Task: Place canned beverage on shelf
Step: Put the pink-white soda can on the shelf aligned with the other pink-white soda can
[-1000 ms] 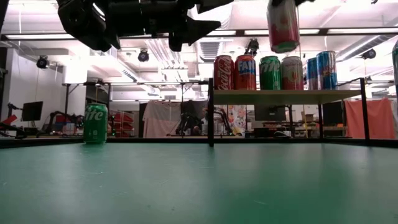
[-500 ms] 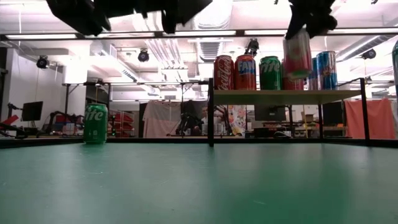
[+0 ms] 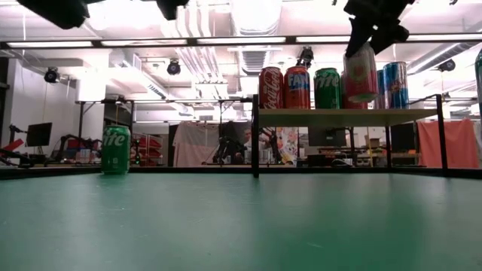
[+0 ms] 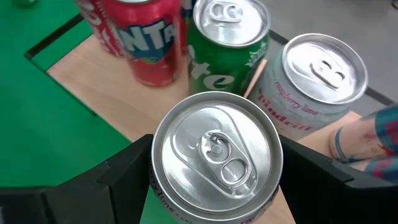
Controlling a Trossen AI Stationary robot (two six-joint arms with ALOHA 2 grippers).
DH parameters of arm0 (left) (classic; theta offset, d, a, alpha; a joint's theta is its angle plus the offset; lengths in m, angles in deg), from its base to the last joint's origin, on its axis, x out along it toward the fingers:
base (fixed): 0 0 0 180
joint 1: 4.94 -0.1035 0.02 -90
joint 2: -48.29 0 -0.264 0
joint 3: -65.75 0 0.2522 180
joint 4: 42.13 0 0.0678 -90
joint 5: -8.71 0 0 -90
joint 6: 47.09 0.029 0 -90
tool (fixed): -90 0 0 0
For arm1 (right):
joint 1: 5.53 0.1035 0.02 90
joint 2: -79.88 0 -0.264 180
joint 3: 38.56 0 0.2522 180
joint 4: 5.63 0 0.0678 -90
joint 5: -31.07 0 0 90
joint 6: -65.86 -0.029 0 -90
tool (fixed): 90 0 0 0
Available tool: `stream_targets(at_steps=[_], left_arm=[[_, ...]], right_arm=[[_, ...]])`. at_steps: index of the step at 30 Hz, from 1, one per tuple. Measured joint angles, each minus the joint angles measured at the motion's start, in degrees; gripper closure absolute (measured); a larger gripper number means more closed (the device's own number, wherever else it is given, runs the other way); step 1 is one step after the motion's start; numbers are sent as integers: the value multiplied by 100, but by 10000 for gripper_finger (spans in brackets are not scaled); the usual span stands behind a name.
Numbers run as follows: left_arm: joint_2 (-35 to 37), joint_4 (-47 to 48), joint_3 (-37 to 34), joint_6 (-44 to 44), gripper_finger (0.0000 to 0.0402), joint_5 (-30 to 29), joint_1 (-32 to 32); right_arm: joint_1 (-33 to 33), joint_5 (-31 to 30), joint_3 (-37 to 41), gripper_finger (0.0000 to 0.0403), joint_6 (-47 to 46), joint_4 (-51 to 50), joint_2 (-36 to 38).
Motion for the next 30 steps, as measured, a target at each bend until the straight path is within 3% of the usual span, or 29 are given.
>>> stream_targets(at_steps=[13,30], left_arm=[[1496,-1,-901,-113,25,-1,0],[1712,-7,-1026,-115,25,-1,0]], right_arm=[[2,-448,218,124,-575,112,4],[2,-628,444,109,-621,190,0]])
